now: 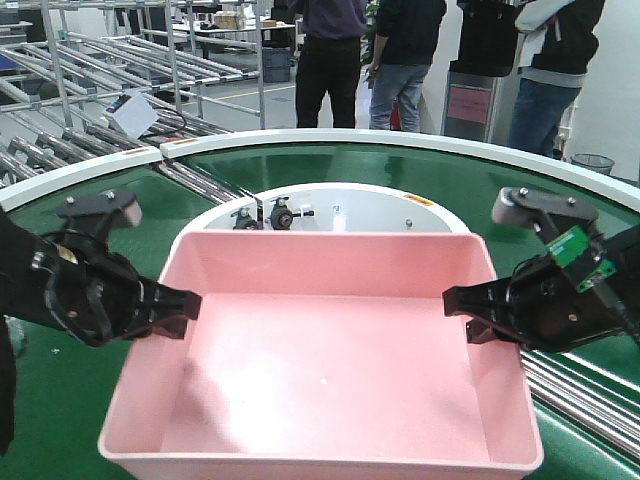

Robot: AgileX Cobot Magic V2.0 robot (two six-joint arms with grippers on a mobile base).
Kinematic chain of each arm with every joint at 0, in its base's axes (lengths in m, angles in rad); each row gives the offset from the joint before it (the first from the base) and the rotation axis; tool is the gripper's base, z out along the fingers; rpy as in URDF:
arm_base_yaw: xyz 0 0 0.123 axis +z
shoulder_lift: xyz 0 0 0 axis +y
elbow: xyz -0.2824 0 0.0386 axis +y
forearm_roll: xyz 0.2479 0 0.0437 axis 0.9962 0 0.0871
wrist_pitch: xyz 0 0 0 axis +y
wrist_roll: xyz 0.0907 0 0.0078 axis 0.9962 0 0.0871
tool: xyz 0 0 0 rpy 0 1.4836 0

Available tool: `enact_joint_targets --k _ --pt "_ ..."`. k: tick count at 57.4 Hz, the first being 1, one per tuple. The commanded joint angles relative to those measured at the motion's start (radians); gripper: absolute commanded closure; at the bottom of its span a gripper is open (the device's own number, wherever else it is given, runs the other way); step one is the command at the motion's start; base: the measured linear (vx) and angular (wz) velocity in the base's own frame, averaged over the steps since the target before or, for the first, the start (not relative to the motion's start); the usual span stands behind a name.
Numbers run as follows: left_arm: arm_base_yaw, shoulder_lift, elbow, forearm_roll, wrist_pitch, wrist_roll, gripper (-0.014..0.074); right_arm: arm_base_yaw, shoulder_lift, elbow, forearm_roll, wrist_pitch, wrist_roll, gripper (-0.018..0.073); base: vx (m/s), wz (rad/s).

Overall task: Grab pink bin and stack on right shelf
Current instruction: 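Lift the pink bin off the conveyor with both grippers, then hold the pink bin with both grippers while the base drives to the table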

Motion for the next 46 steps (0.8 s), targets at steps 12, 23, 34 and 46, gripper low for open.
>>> enact_joint_targets --k 12,23,34,46 --pt "0.000 -0.115 -0.030 -0.023 -0.046 0.010 0.0601 -0.005 -0.058 -0.033 0.007 -0.053 -0.013 0.0568 0.00 0.00" --pt "0.000 -0.115 -0.030 -0.023 -0.009 0.010 0.0601 -0.006 -0.057 -0.033 0.005 -0.045 -0.013 0.0568 0.00 0.00" --pt "0.000 -0.115 -0.030 -0.023 -0.007 0.010 0.0601 -0.006 -0.057 -0.033 0.005 -0.045 -0.013 0.0568 0.00 0.00" --pt "0.000 -0.115 -0.030 -0.023 -0.007 0.010 0.0601 -0.006 -0.057 -0.033 0.005 -0.044 -0.013 0.0568 0.00 0.00"
